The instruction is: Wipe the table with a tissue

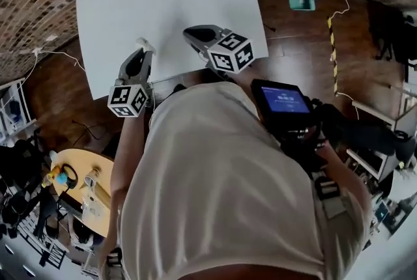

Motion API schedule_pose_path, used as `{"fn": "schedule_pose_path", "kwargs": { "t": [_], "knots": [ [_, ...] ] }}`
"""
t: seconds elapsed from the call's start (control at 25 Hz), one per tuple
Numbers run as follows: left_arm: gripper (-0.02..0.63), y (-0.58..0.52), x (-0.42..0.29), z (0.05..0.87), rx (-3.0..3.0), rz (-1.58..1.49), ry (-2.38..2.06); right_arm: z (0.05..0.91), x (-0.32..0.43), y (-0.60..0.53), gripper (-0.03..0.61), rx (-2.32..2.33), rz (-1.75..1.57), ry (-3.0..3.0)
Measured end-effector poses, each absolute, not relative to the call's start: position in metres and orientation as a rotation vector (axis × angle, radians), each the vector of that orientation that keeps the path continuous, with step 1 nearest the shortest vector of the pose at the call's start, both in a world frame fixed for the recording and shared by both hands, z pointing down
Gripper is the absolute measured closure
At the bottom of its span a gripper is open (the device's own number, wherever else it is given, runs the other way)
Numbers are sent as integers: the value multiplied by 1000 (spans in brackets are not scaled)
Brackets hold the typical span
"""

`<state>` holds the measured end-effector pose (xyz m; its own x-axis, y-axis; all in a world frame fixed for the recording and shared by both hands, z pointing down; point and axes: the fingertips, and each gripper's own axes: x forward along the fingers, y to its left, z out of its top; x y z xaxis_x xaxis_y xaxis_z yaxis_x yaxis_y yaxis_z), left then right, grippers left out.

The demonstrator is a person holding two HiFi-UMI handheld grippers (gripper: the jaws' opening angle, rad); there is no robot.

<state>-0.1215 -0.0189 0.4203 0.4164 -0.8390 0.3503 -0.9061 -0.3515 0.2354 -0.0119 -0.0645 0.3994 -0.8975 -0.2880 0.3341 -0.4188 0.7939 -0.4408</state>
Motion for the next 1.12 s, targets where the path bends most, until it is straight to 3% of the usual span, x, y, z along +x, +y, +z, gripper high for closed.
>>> {"fn": "schedule_pose_path", "kwargs": {
  "t": [1.12],
  "knots": [
    [551,87,-143,411,2376,91,-1370,371,-46,64,572,678,583,-2798]
  ]
}}
